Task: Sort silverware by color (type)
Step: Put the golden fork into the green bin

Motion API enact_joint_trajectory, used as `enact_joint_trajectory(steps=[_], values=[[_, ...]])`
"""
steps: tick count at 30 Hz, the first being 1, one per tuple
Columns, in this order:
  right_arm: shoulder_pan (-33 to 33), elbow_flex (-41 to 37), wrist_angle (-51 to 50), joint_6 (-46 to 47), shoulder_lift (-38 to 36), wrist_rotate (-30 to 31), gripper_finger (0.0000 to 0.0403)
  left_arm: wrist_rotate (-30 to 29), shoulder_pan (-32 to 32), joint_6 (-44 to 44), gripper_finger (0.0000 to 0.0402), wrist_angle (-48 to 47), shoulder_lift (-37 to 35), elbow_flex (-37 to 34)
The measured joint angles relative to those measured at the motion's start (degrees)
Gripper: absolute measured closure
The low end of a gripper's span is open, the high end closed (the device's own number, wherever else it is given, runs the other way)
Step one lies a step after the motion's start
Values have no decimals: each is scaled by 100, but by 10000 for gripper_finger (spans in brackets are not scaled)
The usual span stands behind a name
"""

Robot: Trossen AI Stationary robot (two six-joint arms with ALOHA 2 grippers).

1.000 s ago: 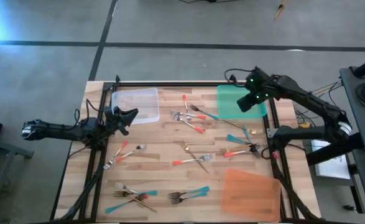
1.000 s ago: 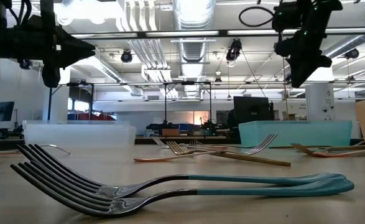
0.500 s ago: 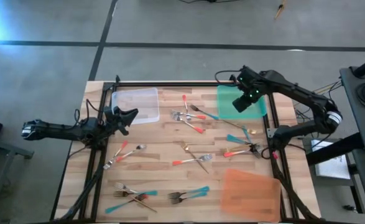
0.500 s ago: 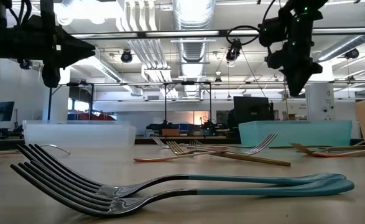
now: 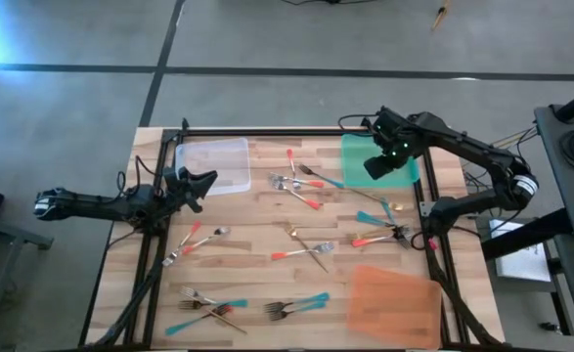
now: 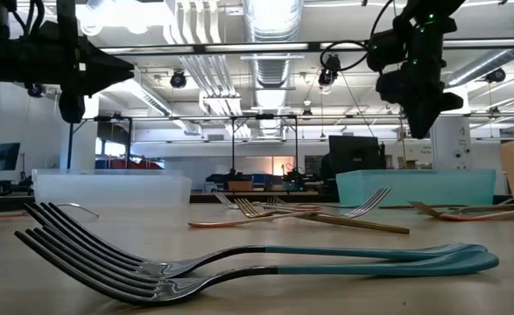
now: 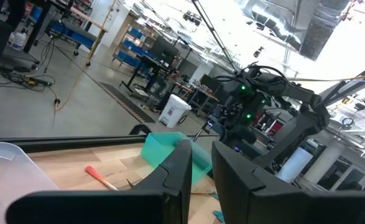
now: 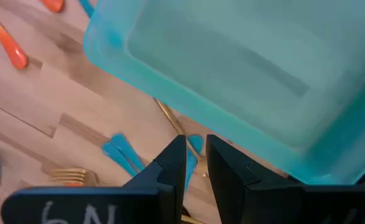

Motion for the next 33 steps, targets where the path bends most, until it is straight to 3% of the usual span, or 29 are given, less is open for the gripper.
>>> enact_joint_trajectory(steps=[12,23,33], values=[[585,-307,-123,898,-1,94,349,-1,-1,1,355,-2,-1,-1],[1326,-910,137,1599,3,722,349,1,0,-1,355,-2,1,-1],[1458,-1411,779,1628,3,260,349,-1,1,1,355,-2,-1,0]])
